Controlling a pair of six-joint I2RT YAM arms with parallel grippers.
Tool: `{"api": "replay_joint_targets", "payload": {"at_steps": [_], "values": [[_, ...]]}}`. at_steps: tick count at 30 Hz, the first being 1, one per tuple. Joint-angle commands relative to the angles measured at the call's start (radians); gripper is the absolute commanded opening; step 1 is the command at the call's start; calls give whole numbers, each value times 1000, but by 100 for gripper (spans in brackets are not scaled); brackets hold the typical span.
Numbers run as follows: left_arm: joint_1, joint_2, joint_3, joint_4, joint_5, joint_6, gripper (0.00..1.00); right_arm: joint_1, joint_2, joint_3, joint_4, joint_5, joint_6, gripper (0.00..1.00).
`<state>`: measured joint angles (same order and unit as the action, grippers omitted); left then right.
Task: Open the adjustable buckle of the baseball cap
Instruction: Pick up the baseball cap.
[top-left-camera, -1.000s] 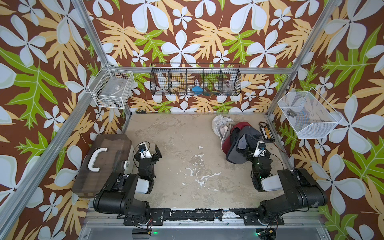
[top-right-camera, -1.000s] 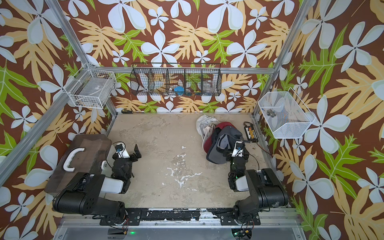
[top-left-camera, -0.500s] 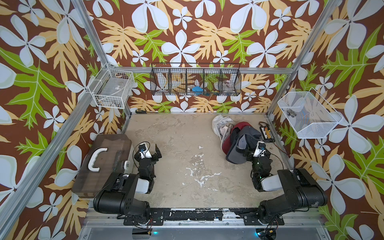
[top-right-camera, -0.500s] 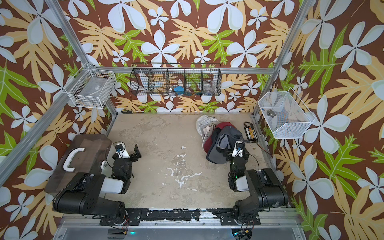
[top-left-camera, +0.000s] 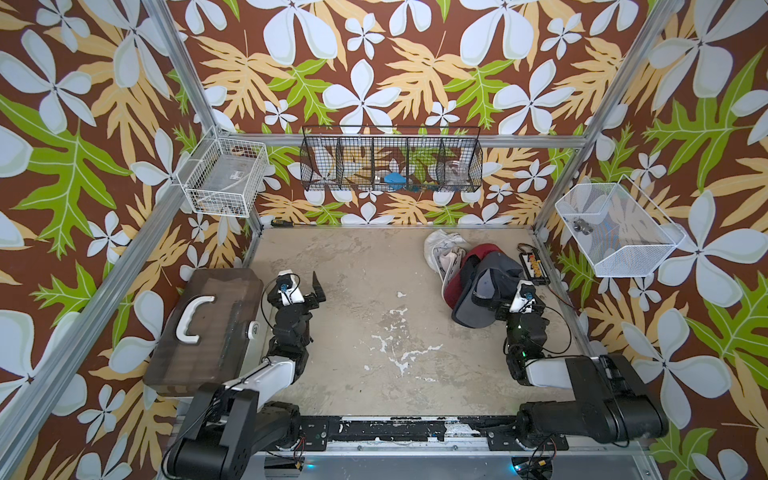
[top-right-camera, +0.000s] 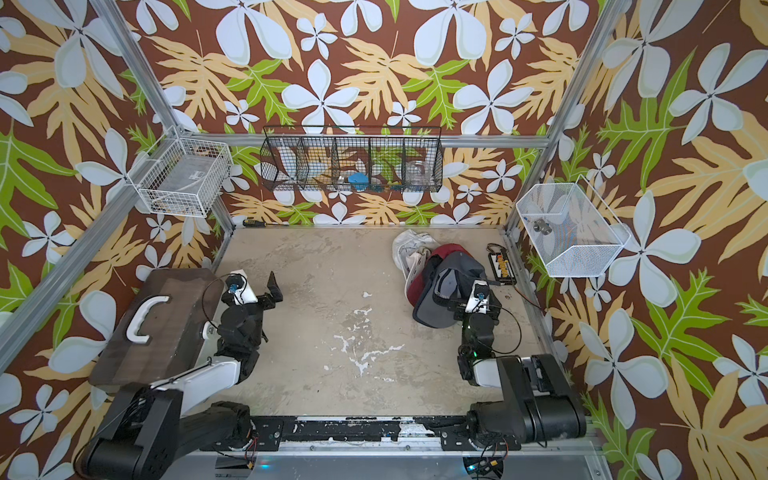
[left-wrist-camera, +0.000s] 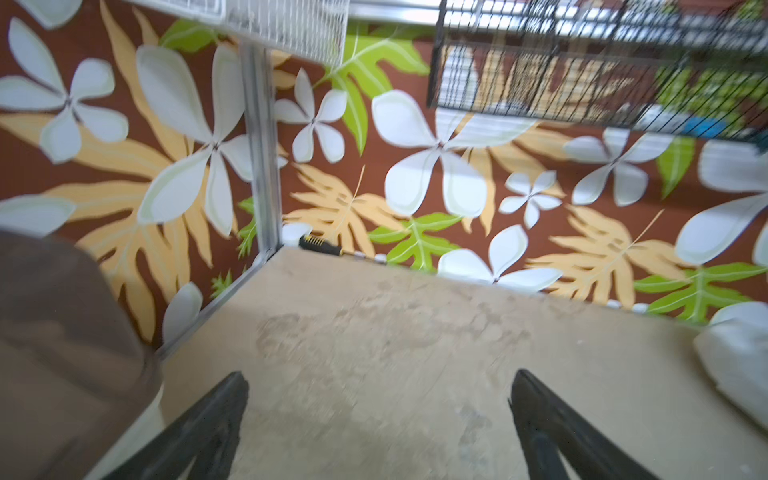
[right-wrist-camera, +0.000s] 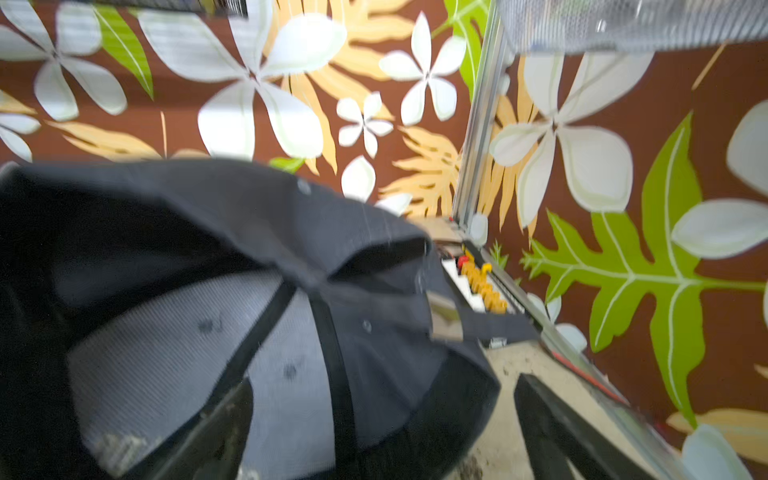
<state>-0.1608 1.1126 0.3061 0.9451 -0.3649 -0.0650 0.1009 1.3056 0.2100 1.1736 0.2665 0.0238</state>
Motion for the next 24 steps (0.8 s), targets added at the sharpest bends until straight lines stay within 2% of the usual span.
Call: {"api": "replay_joint_targets", "payload": {"at_steps": [1, 5, 7, 8, 9, 11, 13, 15, 17, 21, 24], "values": [[-22, -101, 53, -292, 14, -10, 100, 64, -104, 80, -253, 23, -87, 100], [-66, -200, 158, -536, 64, -35, 100, 150, -286, 132, -398, 5, -146, 100], [-102, -234, 205, -633, 70, -34, 100, 180, -372, 173, -491, -16, -109, 100], [-125, -255, 223, -682, 69, -33, 100, 181, -417, 193, -539, -1, -12, 100], [-149, -277, 239, -715, 68, -37, 100, 181, -457, 221, -634, 62, 146, 100], [-186, -322, 268, -782, 62, -67, 100, 181, -532, 291, -1002, 140, 467, 100], [-215, -365, 303, -855, 108, -111, 100, 181, -605, 257, -970, 5, 409, 100], [-258, -397, 335, -922, 143, -154, 100, 181, -669, 232, -981, -36, 452, 100], [-340, -433, 355, -972, 119, -192, 100, 181, -698, 258, -1053, -77, 448, 100], [-549, -479, 350, -980, 9, -249, 100, 184, -661, 390, -1247, -80, 372, 100], [-723, -425, 373, -981, -112, -244, 100, 186, -612, 496, -1359, -53, 298, 100]]}}
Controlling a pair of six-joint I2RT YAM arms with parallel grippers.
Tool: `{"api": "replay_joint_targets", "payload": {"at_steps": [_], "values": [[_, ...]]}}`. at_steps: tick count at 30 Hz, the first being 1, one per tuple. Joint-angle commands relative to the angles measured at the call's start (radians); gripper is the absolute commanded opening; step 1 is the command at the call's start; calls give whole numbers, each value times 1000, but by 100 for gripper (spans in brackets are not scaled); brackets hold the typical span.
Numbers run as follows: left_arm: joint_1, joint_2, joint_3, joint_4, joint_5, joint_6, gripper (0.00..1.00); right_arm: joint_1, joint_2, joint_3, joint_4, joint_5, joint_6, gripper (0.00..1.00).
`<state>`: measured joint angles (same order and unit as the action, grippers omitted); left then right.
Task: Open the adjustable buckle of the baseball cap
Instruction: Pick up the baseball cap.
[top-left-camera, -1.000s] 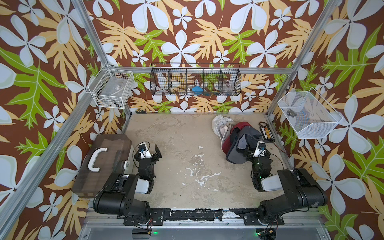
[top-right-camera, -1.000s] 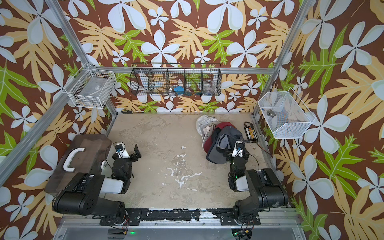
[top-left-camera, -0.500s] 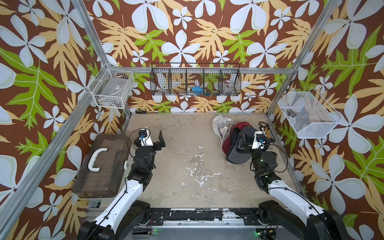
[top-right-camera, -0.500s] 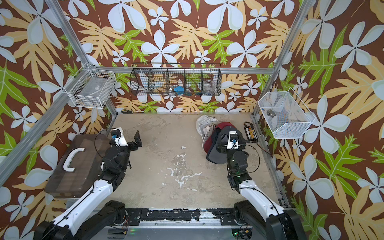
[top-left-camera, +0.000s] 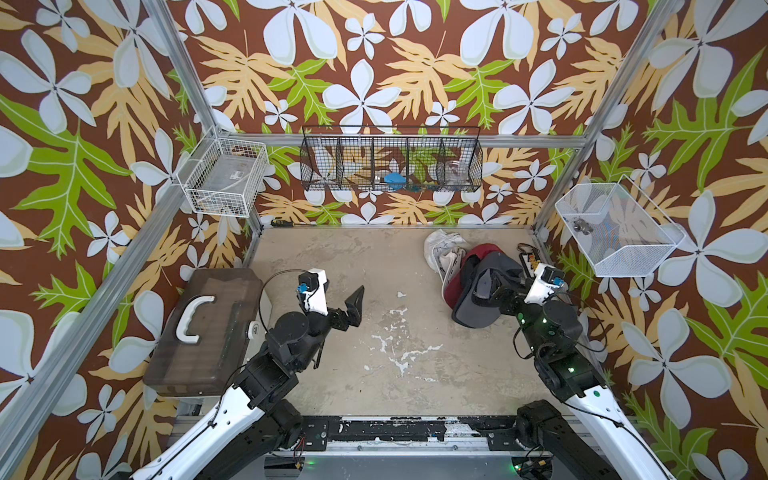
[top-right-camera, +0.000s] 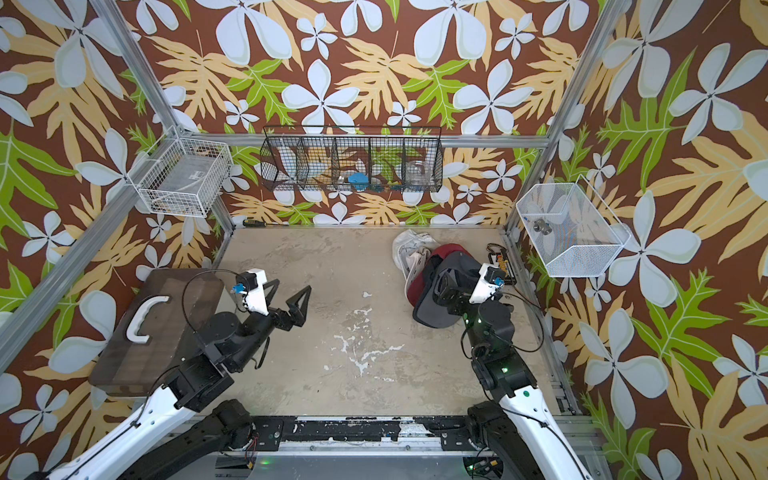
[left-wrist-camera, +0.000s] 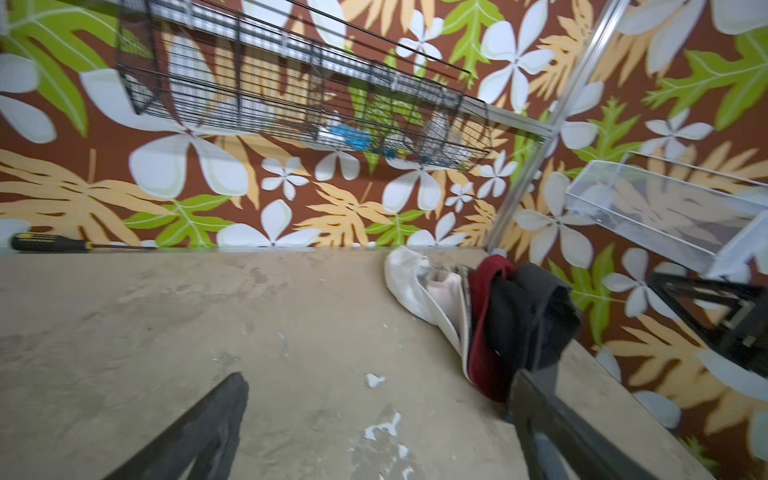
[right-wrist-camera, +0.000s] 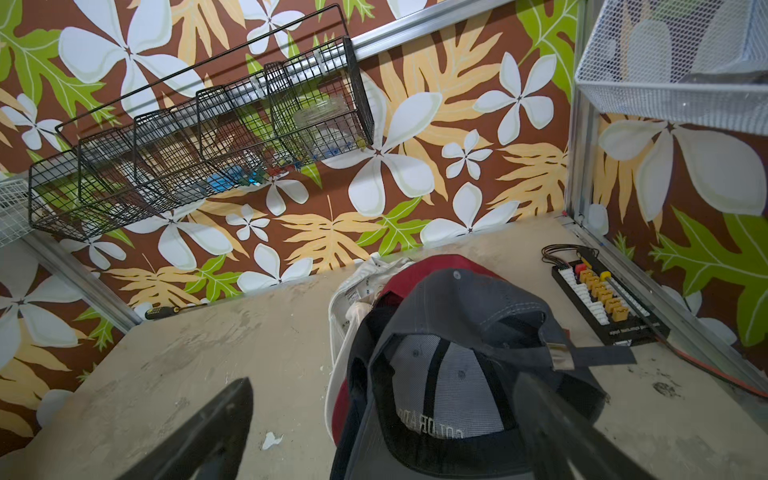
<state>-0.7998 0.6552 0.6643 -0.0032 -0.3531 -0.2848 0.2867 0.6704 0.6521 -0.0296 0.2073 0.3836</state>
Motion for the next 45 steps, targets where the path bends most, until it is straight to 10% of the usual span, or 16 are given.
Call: {"api": "replay_joint_targets", "payload": {"at_steps": [1, 7, 24, 36, 45], "values": [[-159, 65, 27, -30, -177, -19, 100, -2, 37, 84, -188, 12, -77, 100], [-405, 258, 97, -24, -380, -26, 100, -1, 16, 142, -281, 0, -75, 100], [-414, 335, 73, 35, -327, -160, 100, -18, 65, 106, -329, 50, -74, 100], [-414, 441, 173, 79, -323, 15, 100, -373, 105, 3, -255, -193, 105, 89], [-412, 433, 196, 92, -286, 39, 100, -448, 106, -55, -212, -273, 118, 84]]}}
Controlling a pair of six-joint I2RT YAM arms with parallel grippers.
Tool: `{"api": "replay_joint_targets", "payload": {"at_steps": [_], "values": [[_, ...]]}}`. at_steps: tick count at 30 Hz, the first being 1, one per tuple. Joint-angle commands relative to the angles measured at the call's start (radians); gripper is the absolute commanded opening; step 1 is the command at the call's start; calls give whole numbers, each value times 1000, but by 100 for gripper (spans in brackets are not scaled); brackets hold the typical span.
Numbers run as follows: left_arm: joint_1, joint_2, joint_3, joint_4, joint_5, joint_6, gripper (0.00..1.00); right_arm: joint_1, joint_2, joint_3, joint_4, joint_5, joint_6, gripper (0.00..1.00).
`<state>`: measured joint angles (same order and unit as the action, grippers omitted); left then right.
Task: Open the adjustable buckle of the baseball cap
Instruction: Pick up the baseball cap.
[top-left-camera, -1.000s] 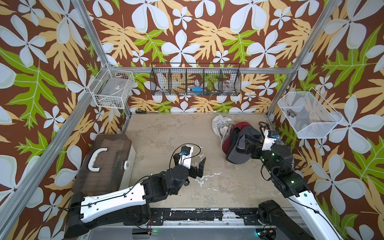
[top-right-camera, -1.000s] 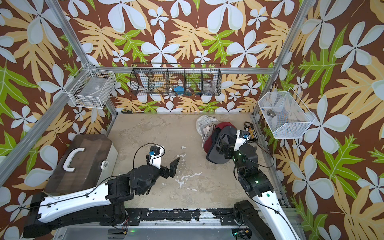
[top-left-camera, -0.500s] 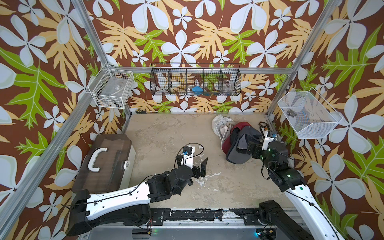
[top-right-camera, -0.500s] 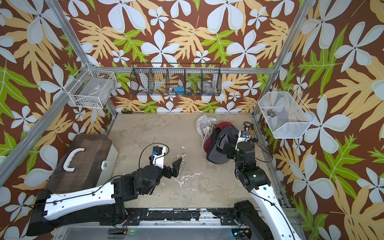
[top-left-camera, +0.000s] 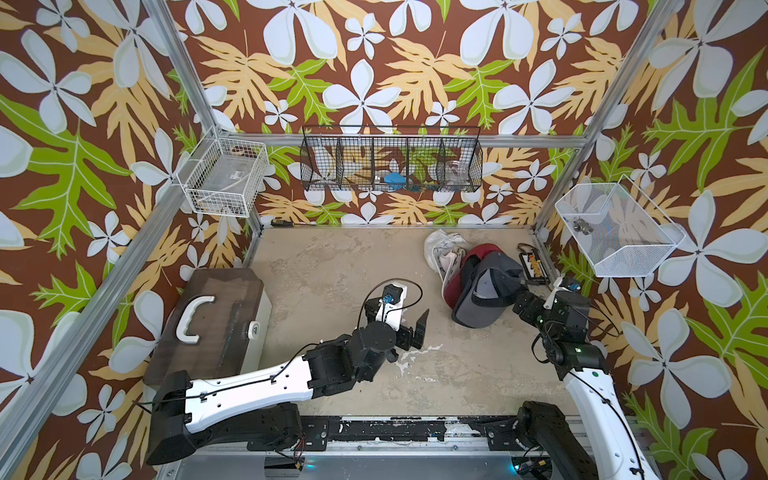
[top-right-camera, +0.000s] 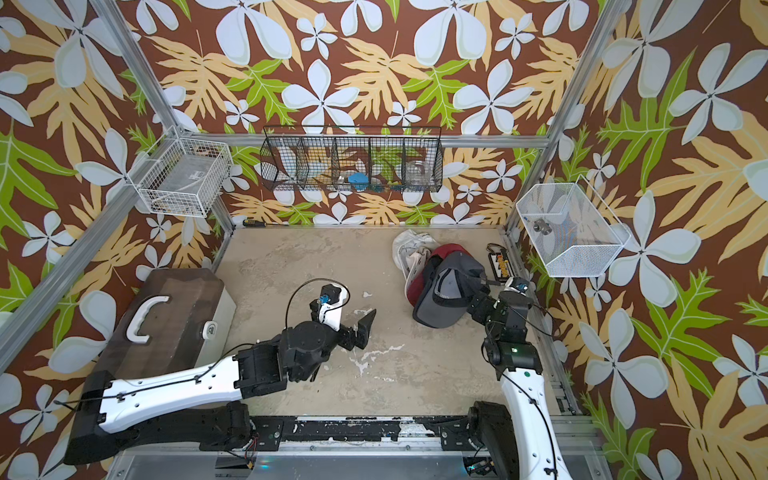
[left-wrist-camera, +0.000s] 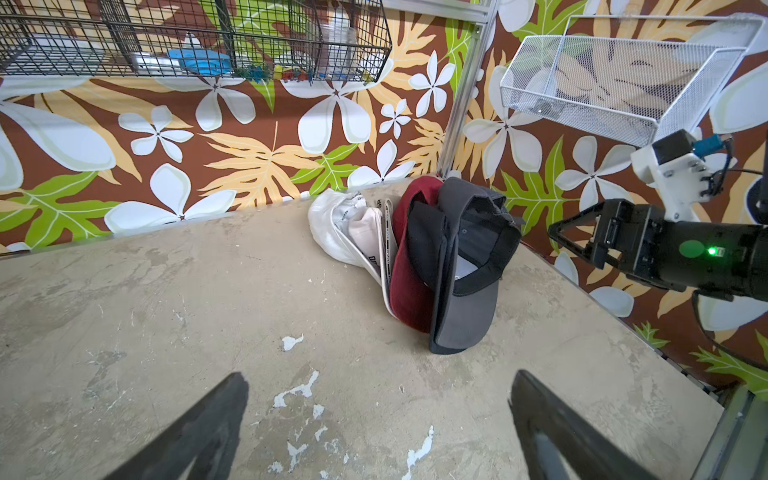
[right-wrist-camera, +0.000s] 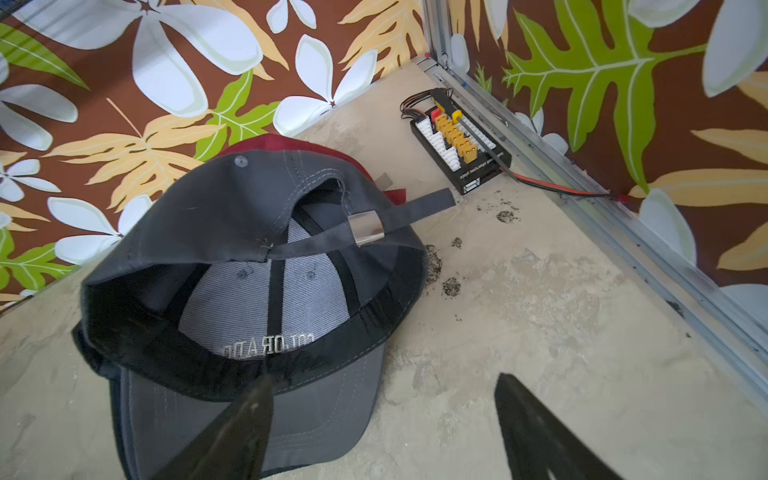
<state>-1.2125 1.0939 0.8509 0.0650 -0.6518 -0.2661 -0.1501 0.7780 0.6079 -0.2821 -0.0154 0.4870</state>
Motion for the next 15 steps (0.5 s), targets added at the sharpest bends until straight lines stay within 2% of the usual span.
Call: {"api": "replay_joint_targets", "payload": {"at_steps": [1, 4, 15], "values": [[1, -11, 11, 18, 17, 20, 100, -22, -3, -24, 57, -73, 20, 83], [2, -31, 3, 5, 30, 14, 100, -53, -6, -66, 105, -137, 20, 83], [2, -109, -67, 5, 50, -18, 100, -129, 56, -164, 249, -152, 25, 81]]}}
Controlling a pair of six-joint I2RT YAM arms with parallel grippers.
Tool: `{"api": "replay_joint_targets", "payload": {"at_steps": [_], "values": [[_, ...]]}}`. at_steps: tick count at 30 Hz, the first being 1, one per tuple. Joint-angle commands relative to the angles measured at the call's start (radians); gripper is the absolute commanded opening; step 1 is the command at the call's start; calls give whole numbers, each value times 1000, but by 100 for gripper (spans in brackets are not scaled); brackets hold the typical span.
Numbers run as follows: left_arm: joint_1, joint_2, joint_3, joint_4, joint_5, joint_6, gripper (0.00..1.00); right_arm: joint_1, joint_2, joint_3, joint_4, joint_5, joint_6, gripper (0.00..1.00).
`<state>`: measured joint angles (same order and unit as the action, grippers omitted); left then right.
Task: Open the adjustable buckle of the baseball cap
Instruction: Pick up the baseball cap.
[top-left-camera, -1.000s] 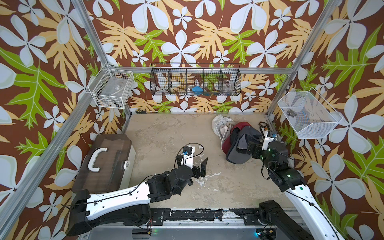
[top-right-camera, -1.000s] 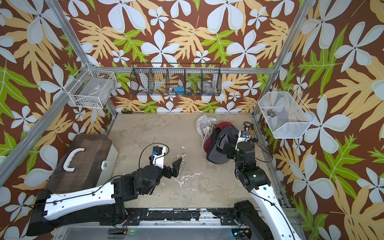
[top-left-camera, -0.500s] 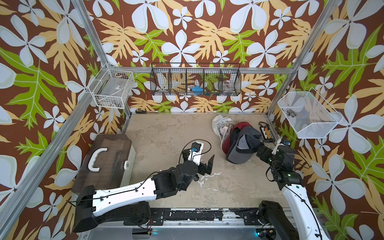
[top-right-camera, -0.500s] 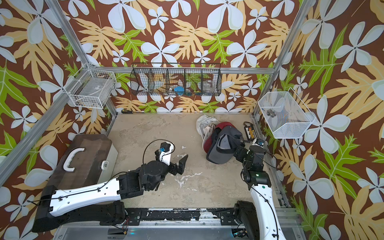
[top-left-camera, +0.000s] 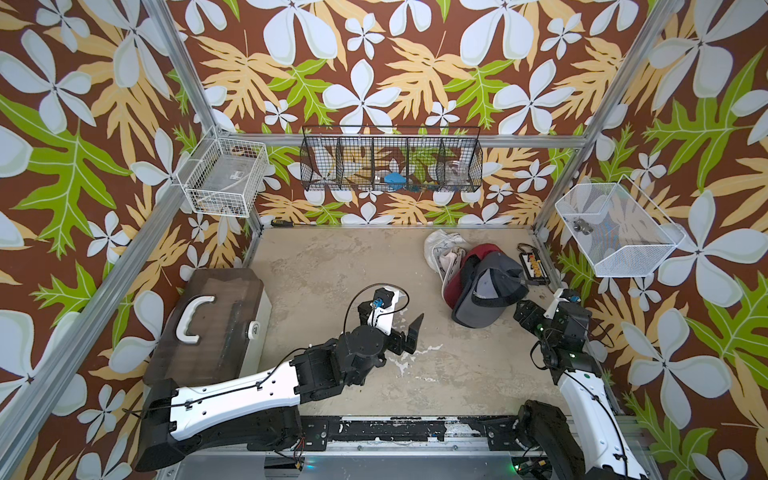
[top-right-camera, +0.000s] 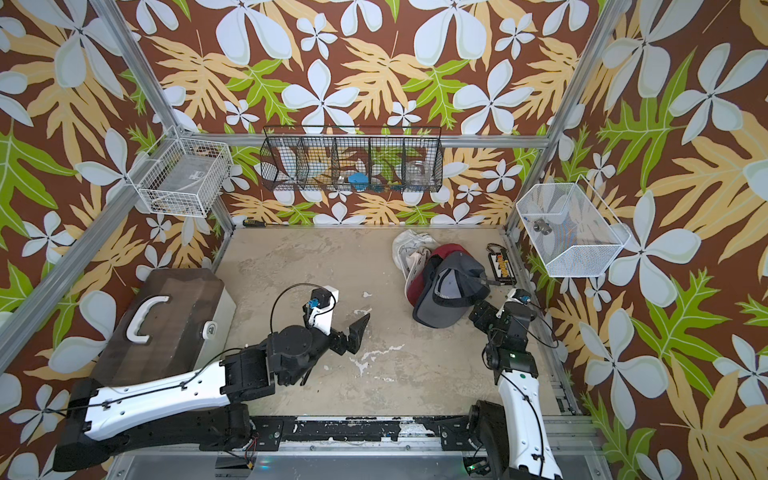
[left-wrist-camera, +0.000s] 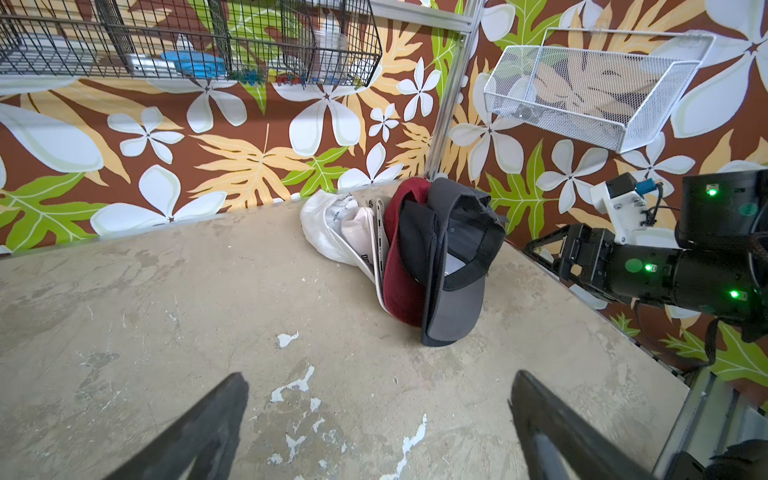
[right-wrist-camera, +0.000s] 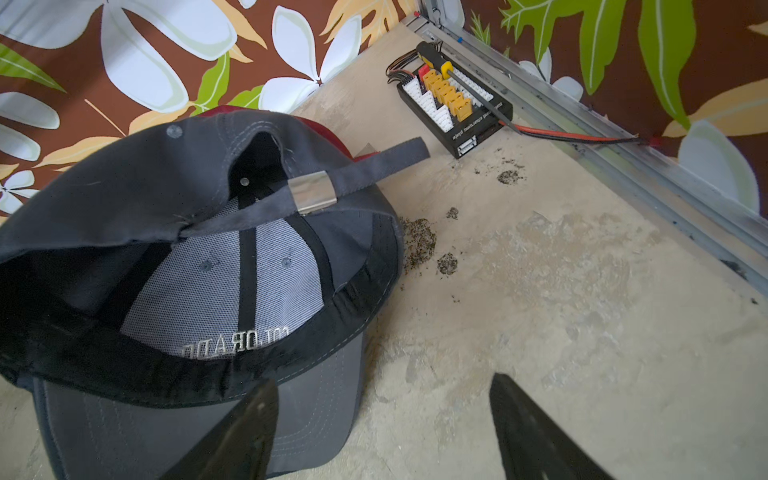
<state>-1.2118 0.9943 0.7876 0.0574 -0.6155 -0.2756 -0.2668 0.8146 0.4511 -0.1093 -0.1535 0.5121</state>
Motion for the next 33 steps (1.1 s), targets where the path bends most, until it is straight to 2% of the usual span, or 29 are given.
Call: {"api": "replay_joint_targets", "payload": {"at_steps": [1, 9, 18, 26, 33], "values": [[1, -11, -5, 11, 14, -9, 100, -24, 28, -16, 99, -30, 4, 80], [3, -14, -35, 35, 27, -2, 100, -92, 89, -67, 258, -86, 3, 74], [65, -22, -77, 76, 108, -13, 100, -103, 207, -54, 383, -173, -8, 67], [95, -26, -103, 95, 142, -16, 100, -102, 281, -73, 484, -117, -3, 66], [125, -20, -110, 108, 173, -13, 100, -103, 369, -54, 525, -82, 0, 72]]}}
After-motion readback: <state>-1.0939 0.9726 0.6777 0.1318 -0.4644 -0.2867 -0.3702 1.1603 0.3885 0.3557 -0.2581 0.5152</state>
